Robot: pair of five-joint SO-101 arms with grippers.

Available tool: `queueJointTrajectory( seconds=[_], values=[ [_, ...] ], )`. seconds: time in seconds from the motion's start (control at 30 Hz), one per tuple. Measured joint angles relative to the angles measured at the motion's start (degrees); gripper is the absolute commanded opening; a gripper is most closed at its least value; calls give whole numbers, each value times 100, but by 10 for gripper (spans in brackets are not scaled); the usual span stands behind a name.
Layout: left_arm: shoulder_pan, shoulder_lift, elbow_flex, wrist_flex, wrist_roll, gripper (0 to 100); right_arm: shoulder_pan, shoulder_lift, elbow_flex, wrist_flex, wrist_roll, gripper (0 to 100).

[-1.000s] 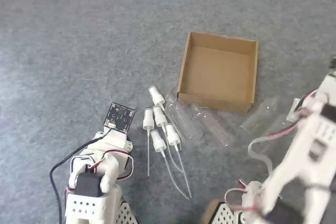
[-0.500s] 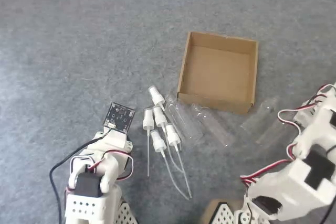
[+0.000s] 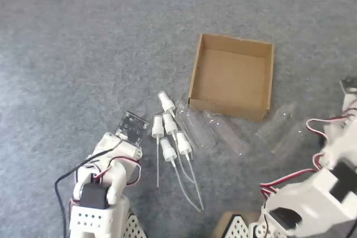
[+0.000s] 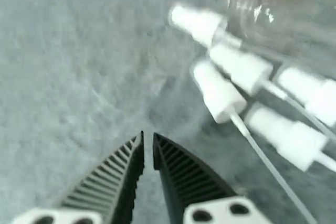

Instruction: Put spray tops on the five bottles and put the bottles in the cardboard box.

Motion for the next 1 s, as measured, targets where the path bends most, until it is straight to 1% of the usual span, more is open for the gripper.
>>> queueJointTrajectory(
  seconds=[0.1, 0.2, 0.3, 0.43, 0.53, 0.67, 0.73, 0.83, 1.0],
  values=[
    [0, 0, -62, -290, -448, 29, 290, 0, -9, 0, 985, 6],
    [0, 0, -580, -325, -466, 64, 519, 0, -9, 0, 1574, 6],
    [-18, 176, -1424, -167, -492, 72, 598, 0, -9, 0, 1679, 6],
    [0, 1547, -2804, -53, -484, 73, 589, 0, -9, 105, 1679, 6],
    [237, 3051, -3965, 132, -62, 75, 519, 0, -9, 308, 1679, 6],
    [668, 5266, -5125, 404, 870, 79, 501, 0, -18, 378, 1679, 6],
    [774, 6207, -5371, 387, 1327, 107, 501, -9, -18, 396, 1679, 6],
    [774, 7200, -5424, 123, 1749, 169, 510, -9, -18, 404, 1679, 6],
    [765, 8018, -5433, -527, 2277, 173, 536, -9, -18, 404, 1679, 6]
  ],
)
